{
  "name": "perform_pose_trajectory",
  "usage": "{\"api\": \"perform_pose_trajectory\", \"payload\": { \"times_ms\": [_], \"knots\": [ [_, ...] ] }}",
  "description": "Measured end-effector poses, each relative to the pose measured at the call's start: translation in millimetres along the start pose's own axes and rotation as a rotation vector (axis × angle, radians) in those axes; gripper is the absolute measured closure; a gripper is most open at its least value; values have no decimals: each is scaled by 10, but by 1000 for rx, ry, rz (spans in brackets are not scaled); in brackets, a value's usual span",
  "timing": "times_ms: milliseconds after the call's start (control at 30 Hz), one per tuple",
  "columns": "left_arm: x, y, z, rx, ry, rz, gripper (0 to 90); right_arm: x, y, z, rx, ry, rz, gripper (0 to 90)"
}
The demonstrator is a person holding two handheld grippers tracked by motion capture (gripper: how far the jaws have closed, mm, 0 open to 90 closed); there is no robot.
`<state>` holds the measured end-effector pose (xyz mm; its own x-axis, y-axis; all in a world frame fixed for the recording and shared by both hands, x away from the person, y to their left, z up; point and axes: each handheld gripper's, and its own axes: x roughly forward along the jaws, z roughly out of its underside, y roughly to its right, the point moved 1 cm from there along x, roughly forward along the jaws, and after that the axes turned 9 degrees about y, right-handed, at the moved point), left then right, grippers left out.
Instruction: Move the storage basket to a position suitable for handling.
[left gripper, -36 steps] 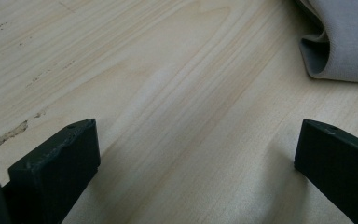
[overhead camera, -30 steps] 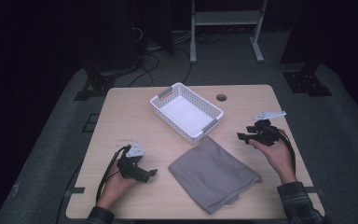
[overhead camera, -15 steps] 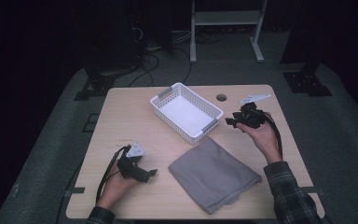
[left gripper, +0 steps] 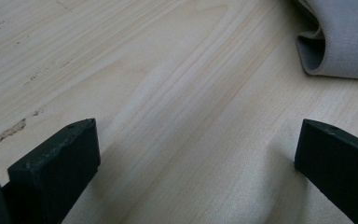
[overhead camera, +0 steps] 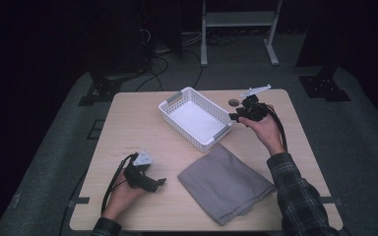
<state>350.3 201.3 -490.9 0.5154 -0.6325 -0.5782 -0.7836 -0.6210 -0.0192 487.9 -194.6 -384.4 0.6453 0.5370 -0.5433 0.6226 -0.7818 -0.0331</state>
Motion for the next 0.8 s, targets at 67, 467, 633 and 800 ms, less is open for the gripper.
{"api": "perform_pose_trajectory", "payload": {
  "times_ms": [67, 467, 633, 800],
  "knots": [
    [0, 0, 0, 0, 0, 0, 0, 73, 12, -35, -7, -7, 0, 567],
    [1, 1, 0, -2, 2, 0, 0, 424, 94, -73, -8, -65, 22, 621],
    [1, 1, 0, -2, 2, 0, 0, 532, 115, -43, 4, -90, 25, 690],
    [0, 0, 0, 0, 0, 0, 0, 595, 128, -18, 10, -114, 30, 771]
  ]
}}
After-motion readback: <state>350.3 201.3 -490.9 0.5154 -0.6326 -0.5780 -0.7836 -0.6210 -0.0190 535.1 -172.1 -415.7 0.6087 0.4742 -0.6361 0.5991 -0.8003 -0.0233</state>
